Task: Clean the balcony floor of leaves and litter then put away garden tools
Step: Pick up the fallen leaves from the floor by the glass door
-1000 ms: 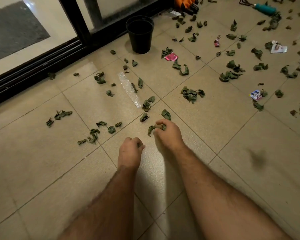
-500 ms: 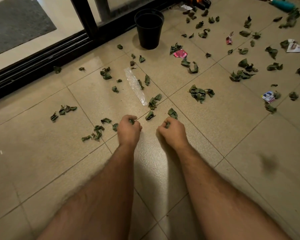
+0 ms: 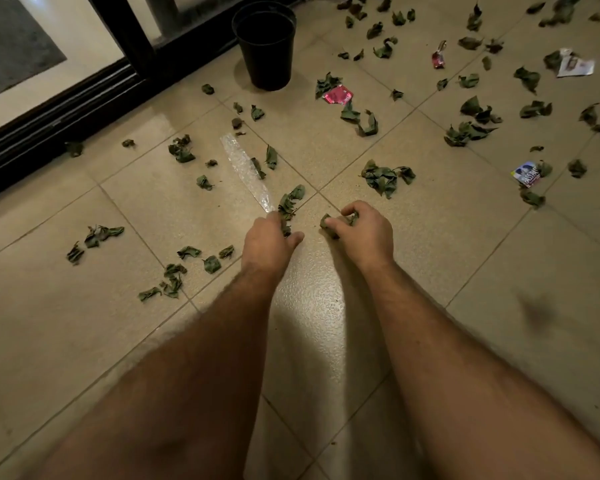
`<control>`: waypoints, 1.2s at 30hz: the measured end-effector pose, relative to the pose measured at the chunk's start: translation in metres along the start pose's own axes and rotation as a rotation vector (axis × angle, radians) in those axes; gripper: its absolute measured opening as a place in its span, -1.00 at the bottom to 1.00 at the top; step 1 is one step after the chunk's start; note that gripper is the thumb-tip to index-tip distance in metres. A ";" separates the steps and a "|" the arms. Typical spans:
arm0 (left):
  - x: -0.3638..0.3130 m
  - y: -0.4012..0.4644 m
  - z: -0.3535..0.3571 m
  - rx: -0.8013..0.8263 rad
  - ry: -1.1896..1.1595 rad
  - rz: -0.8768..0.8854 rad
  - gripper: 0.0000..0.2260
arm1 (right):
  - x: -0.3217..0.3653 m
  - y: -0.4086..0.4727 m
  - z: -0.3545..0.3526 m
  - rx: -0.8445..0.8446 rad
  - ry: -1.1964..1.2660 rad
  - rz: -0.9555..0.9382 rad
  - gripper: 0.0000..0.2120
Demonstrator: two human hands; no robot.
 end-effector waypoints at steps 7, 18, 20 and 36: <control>0.015 -0.005 -0.003 0.005 -0.007 -0.008 -0.80 | 0.010 0.001 0.025 0.072 -0.303 -0.125 -0.59; 0.063 -0.024 -0.057 -0.242 -0.472 -0.297 -0.84 | 0.042 -0.034 0.054 0.176 0.358 0.127 -0.87; 0.084 -0.029 -0.070 -0.297 -0.616 -0.401 -0.88 | 0.053 -0.043 0.069 0.232 0.438 0.184 -0.87; 0.206 -0.074 -0.107 -0.348 -0.345 -0.507 -0.69 | 0.119 -0.081 0.138 0.428 -0.300 -0.496 -0.85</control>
Point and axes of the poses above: each hand's wrist, its own y-axis towards the middle knuckle, its own z-axis out of the palm, x = y × z, the point moved 7 cm from there along y, towards the middle knuckle, and after that the axes turned 5 degrees about -x, right-handed, at the moved point
